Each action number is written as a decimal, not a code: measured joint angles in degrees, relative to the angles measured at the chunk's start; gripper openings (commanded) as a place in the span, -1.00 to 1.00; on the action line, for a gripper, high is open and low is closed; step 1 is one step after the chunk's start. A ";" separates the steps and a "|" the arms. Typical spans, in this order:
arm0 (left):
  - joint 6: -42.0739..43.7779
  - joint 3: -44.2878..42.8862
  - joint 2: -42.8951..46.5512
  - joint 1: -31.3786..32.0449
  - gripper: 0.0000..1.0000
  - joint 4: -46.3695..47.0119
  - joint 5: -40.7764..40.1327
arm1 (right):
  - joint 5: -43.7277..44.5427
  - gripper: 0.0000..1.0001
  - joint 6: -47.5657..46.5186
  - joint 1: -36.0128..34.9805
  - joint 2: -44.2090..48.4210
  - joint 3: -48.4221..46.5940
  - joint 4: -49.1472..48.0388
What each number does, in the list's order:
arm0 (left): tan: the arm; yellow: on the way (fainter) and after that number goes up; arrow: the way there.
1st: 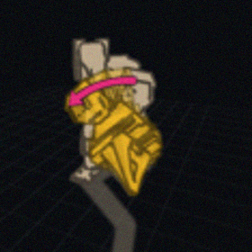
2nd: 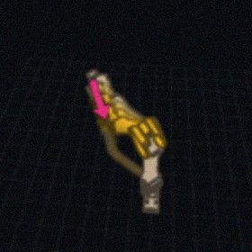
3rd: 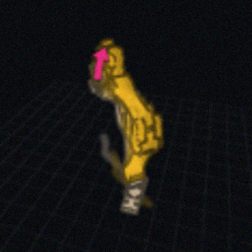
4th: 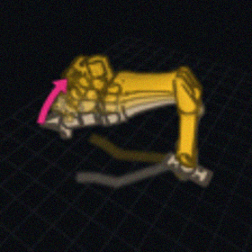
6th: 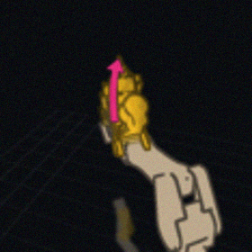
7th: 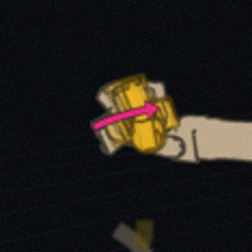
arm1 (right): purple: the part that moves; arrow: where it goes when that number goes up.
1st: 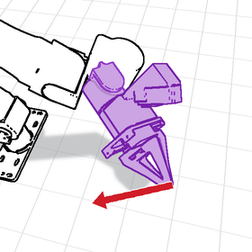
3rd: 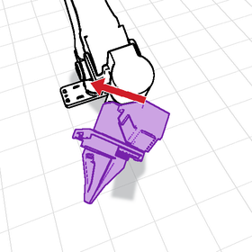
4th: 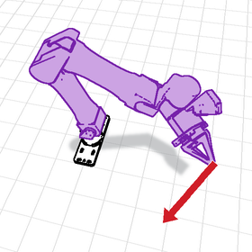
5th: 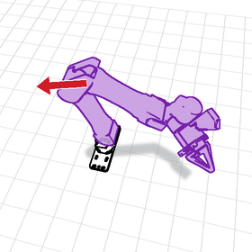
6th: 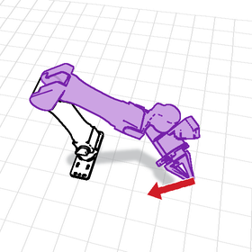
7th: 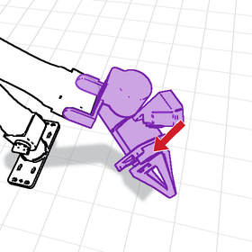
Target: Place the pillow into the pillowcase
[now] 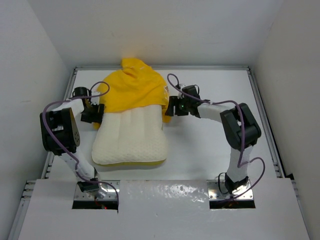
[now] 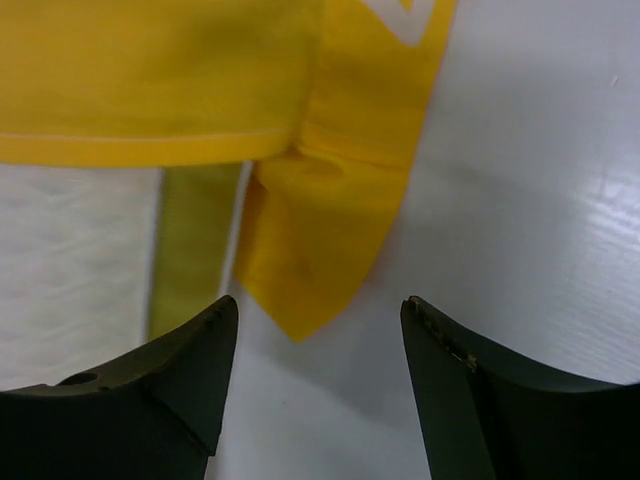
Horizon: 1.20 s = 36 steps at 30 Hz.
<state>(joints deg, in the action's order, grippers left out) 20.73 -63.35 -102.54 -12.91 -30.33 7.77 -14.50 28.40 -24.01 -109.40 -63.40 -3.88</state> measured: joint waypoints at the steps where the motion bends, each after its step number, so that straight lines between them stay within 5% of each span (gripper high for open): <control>1: -0.28 0.00 0.00 -0.26 0.44 -0.22 0.13 | 0.17 0.35 0.39 -0.22 -1.57 -0.02 0.28; 5: -1.33 0.04 0.00 -1.79 0.47 -0.72 1.49 | -0.22 0.38 1.73 -0.94 -5.31 -1.55 -1.03; 8: -1.53 0.42 -0.26 -2.14 0.35 0.72 3.37 | -0.76 -0.12 2.12 -1.64 -7.58 -3.30 -2.69; 9: -1.62 0.42 -0.83 -2.14 0.28 1.40 4.39 | -0.98 -0.56 2.32 -1.99 -8.26 -3.52 -3.58; 10: -1.25 0.31 -1.73 -2.14 0.13 2.21 4.81 | -0.87 -0.83 2.32 -2.45 -8.72 -3.61 -4.15; 11: -1.27 -0.33 -2.19 -2.14 -0.30 2.64 6.08 | -0.98 -1.00 2.73 -2.84 -9.16 -3.34 -4.55; 15: -0.61 -0.55 -3.56 -2.19 -1.00 5.51 11.58 | -1.64 -1.00 4.63 -3.89 -8.61 0.66 -9.79; 21: 3.58 3.28 -1.77 -2.23 -1.00 6.51 19.61 | -4.90 -1.00 2.21 -3.82 0.17 12.31 -10.58; 27: 31.12 2.89 7.23 -3.15 -1.00 -23.02 29.77 | -18.23 -1.00 -0.11 -6.67 16.90 19.54 -3.06; 31: 34.27 -14.78 9.73 -4.28 -1.00 -38.77 36.76 | -26.91 -1.00 13.75 -6.47 26.40 17.66 -12.57; 36: 20.22 -48.48 2.73 -4.94 -1.00 -39.63 47.43 | -29.90 -1.00 37.70 4.17 24.20 5.49 -36.17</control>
<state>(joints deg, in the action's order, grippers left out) 40.95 -111.83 -99.81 -17.85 -69.95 55.20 -44.40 66.11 -19.84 -85.21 -57.91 -40.05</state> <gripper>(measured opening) 0.015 0.003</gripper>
